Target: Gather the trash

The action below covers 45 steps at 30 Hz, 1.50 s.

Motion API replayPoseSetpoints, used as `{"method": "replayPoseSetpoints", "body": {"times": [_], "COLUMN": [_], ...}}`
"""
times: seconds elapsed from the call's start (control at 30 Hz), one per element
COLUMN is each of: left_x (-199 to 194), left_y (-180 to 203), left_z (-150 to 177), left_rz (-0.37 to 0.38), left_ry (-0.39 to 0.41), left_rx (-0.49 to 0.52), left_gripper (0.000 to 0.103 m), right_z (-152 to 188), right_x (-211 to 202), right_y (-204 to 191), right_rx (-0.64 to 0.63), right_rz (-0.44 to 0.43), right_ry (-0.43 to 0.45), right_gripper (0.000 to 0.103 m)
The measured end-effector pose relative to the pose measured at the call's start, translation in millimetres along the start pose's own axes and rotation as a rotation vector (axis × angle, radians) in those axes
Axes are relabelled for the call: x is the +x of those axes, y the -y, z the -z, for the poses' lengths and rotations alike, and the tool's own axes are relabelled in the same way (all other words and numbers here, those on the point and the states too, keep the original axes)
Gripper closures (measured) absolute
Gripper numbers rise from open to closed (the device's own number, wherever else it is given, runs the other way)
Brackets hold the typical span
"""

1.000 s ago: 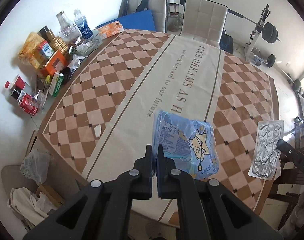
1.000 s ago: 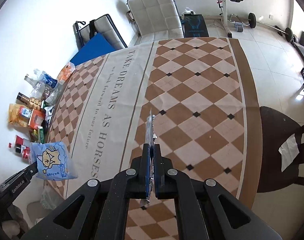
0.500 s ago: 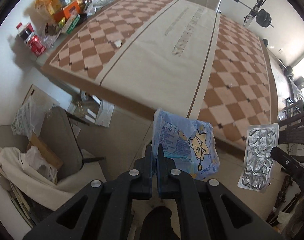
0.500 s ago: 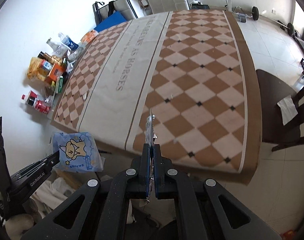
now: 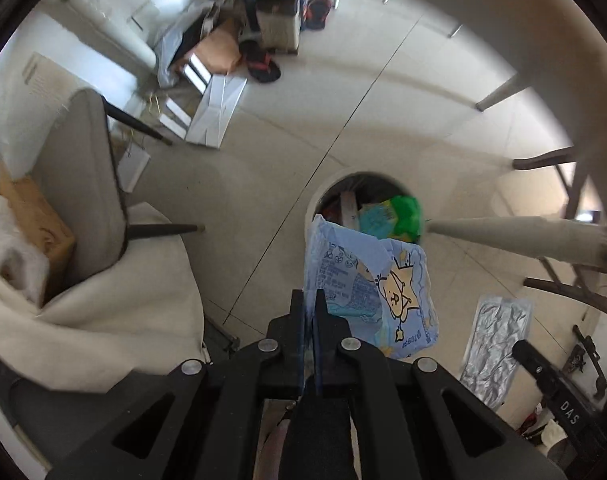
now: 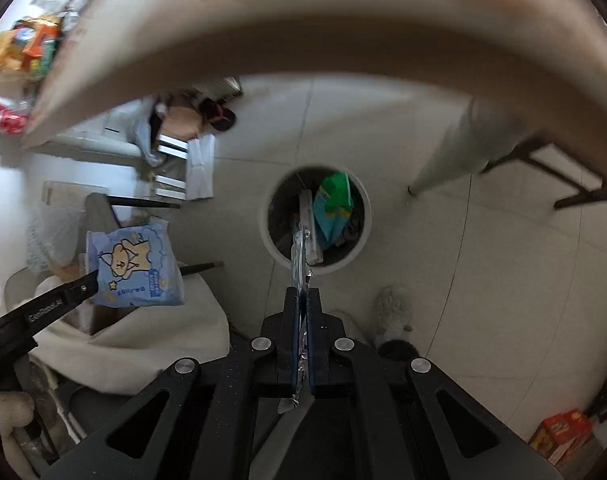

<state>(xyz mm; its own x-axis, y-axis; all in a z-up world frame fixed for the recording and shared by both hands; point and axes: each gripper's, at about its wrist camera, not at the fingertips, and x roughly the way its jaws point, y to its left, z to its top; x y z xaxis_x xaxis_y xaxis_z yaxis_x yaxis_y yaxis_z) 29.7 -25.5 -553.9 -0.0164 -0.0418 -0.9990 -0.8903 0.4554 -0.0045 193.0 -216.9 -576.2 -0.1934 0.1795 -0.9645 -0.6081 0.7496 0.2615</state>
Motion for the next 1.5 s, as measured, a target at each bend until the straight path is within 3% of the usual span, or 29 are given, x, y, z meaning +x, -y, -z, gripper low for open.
{"method": "replayPoseSetpoints", "body": {"times": [0.23,0.43,0.63,0.77,0.83,0.87,0.9,0.93,0.97,1.0,1.1,1.2,1.33,1.5], "left_x": [138,210,235,232,224,223,219,215,212,207,195,177,143,87], "left_y": [-2,7,14,15,15,16,17,17,18,18,16,14,13,13], "left_z": [-29,-39,-43,-43,-43,-45,-45,-45,-44,-43,-39,-28,-6,27], "left_rz": [0.015,0.017,0.05,0.054,0.043,0.042,0.038,0.034,0.034,0.036,0.029,0.026,-0.001,-0.023], "left_ry": [-0.101,-0.179,-0.223,-0.238,-0.216,-0.206,-0.194,-0.18,-0.171,-0.167,-0.162,-0.15,-0.126,-0.095], "left_rx": [-0.032,0.008,0.028,0.005,0.005,0.003,0.003,0.002,0.002,0.0,-0.003,0.003,0.026,0.055], "left_gripper": [0.102,0.101,0.097,0.096,0.077,0.045,0.017,0.012,0.012,0.012,0.008,0.007,0.007,0.007], "right_z": [-18,-42,-59,-66,-66,-66,-66,-65,-64,-63,-61,-57,-44,-27], "right_x": [159,247,293,311,311,308,304,298,292,286,264,238,197,132], "right_y": [72,100,101,101,100,101,101,102,101,100,95,85,66,42], "right_rx": [0.284,0.432,0.41,0.417,0.422,0.421,0.414,0.407,0.395,0.384,0.321,0.218,0.073,-0.037], "right_rz": [-0.035,-0.046,-0.025,-0.028,-0.028,-0.029,-0.021,-0.017,-0.012,-0.006,0.044,0.112,0.203,0.234], "right_ry": [-0.09,-0.098,-0.092,-0.141,-0.164,-0.166,-0.159,-0.153,-0.15,-0.144,-0.137,-0.118,-0.08,-0.032], "right_gripper": [0.1,0.1,0.1,0.099,0.098,0.096,0.085,0.066,0.056,0.039,0.034,0.012,0.004,0.002]}}
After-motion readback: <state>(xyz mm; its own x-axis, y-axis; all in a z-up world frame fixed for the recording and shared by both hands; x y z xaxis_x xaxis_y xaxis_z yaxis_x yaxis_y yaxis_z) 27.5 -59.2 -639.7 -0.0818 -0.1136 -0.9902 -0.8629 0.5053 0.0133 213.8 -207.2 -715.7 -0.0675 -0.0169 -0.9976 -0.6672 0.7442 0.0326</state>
